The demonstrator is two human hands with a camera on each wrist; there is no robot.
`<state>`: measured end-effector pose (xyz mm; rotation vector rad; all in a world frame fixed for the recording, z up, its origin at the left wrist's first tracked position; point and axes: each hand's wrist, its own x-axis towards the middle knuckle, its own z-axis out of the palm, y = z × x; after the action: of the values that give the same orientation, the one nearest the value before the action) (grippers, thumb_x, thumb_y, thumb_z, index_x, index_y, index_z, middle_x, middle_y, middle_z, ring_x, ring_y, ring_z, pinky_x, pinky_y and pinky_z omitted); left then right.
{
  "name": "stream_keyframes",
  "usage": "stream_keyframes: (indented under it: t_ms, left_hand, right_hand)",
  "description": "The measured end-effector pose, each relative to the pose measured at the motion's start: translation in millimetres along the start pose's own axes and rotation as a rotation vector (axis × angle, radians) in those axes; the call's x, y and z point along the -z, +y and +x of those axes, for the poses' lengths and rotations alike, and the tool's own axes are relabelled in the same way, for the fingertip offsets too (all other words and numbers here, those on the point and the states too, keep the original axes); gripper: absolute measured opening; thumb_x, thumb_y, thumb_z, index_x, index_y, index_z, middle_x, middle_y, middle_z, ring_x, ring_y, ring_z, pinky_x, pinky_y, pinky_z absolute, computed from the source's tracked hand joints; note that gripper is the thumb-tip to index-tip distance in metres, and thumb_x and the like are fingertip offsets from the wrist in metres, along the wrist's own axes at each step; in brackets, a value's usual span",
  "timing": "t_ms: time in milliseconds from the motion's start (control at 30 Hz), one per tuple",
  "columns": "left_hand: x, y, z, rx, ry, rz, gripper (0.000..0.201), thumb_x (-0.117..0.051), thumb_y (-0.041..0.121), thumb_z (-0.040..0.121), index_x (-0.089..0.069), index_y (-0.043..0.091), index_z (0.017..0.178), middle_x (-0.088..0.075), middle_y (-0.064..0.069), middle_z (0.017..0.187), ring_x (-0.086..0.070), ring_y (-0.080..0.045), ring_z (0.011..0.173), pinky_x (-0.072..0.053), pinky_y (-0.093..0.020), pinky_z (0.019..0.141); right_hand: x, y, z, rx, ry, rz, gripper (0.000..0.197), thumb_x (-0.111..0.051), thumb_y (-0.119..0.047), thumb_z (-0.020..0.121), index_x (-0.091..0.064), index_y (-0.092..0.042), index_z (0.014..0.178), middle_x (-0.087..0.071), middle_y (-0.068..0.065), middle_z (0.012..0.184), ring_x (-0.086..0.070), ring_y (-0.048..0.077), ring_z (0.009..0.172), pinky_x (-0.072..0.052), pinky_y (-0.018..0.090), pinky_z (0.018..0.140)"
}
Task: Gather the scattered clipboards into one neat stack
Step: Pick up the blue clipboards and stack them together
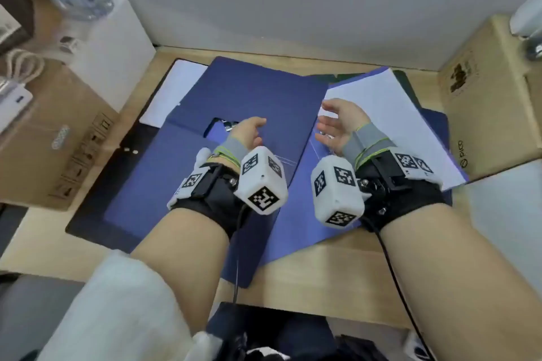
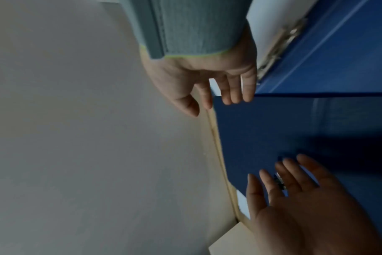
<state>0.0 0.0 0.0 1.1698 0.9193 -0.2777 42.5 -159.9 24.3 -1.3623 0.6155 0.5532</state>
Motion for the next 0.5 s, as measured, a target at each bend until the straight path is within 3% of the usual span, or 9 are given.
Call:
stream_keyframes:
  t_ms: [100,133,167,233,267,300,333,433,500]
  left_hand:
    - [12,-11,11,0.064,0.025,0.054,0.022,-0.047,0.021,0.094,-0.046,0.020,0.072,-0.052,-0.002,0.050,-0.043,-0.008,0.033,-0.034,-0.015,0.042]
    - [16,-16,10,0.090,0.007,0.059,0.016,-0.045,0.020,0.095,-0.054,0.018,0.082,-0.065,-0.002,0.063,-0.057,-0.008,0.048,-0.040,-0.013,0.045]
    - [18,-20,12,0.094,-0.004,0.058,0.017,-0.043,0.017,0.097,-0.059,0.013,0.097,-0.069,-0.004,0.092,-0.066,-0.013,0.075,-0.044,-0.013,0.054]
    - [22,-28,18,0.060,0.009,0.037,0.033,-0.040,0.008,0.097,-0.053,0.002,0.126,-0.052,-0.010,0.137,-0.057,-0.023,0.117,-0.046,-0.013,0.074]
    - [24,-31,19,0.030,0.014,0.034,0.041,-0.040,0.005,0.096,-0.045,0.000,0.136,-0.046,-0.011,0.145,-0.052,-0.023,0.125,-0.044,-0.017,0.084]
    - [26,-34,19,0.015,0.027,0.011,0.045,-0.041,0.004,0.096,-0.041,0.002,0.141,-0.045,-0.012,0.146,-0.049,-0.022,0.128,-0.041,-0.020,0.091]
    - [28,-36,19,0.017,0.040,-0.022,0.047,-0.042,0.004,0.095,-0.041,0.003,0.142,-0.045,-0.012,0.146,-0.049,-0.021,0.129,-0.039,-0.021,0.095]
    - [32,-35,13,0.026,0.028,-0.063,0.047,-0.044,0.008,0.095,-0.044,0.008,0.141,-0.048,-0.010,0.145,-0.051,-0.016,0.117,-0.033,-0.023,0.097]
    - [31,-32,6,0.032,0.001,-0.059,0.046,-0.044,0.014,0.095,-0.046,0.013,0.141,-0.050,-0.004,0.144,-0.047,-0.011,0.106,-0.027,-0.023,0.091]
  right_hand:
    - [-1,22,13,-0.109,0.027,-0.054,0.010,-0.053,-0.025,0.089,-0.047,-0.021,0.083,-0.031,0.001,0.067,-0.033,0.016,0.057,-0.041,0.029,0.063]
    - [0,30,16,-0.150,0.002,-0.078,0.015,-0.053,-0.025,0.089,-0.044,-0.023,0.077,-0.027,0.001,0.065,-0.028,0.016,0.054,-0.036,0.027,0.056]
    - [-2,35,17,-0.183,-0.007,-0.077,0.015,-0.053,-0.026,0.089,-0.044,-0.023,0.077,-0.027,0.002,0.064,-0.028,0.018,0.053,-0.034,0.027,0.054]
    - [-5,43,24,-0.191,-0.018,-0.074,0.011,-0.052,-0.023,0.090,-0.054,-0.022,0.101,-0.056,0.015,0.083,-0.054,0.027,0.072,-0.049,0.033,0.070]
    - [-6,48,28,-0.183,-0.015,-0.071,0.028,-0.051,-0.021,0.091,-0.053,-0.019,0.119,-0.061,0.020,0.111,-0.060,0.032,0.097,-0.050,0.037,0.088]
    - [-8,52,29,-0.177,0.000,-0.075,0.033,-0.051,-0.020,0.092,-0.051,-0.017,0.125,-0.058,0.017,0.128,-0.058,0.029,0.110,-0.046,0.037,0.095]
    - [-9,56,32,-0.166,0.005,-0.087,0.030,-0.052,-0.019,0.092,-0.052,-0.017,0.121,-0.057,0.013,0.126,-0.057,0.025,0.105,-0.045,0.035,0.090]
    - [-13,59,35,-0.194,0.016,-0.119,0.006,-0.054,-0.022,0.092,-0.052,-0.017,0.094,-0.052,0.000,0.087,-0.053,0.015,0.073,-0.042,0.028,0.065]
    - [-15,60,36,-0.201,0.004,-0.131,0.014,-0.055,-0.027,0.091,-0.051,-0.019,0.081,-0.045,-0.003,0.073,-0.044,0.011,0.059,-0.036,0.023,0.051]
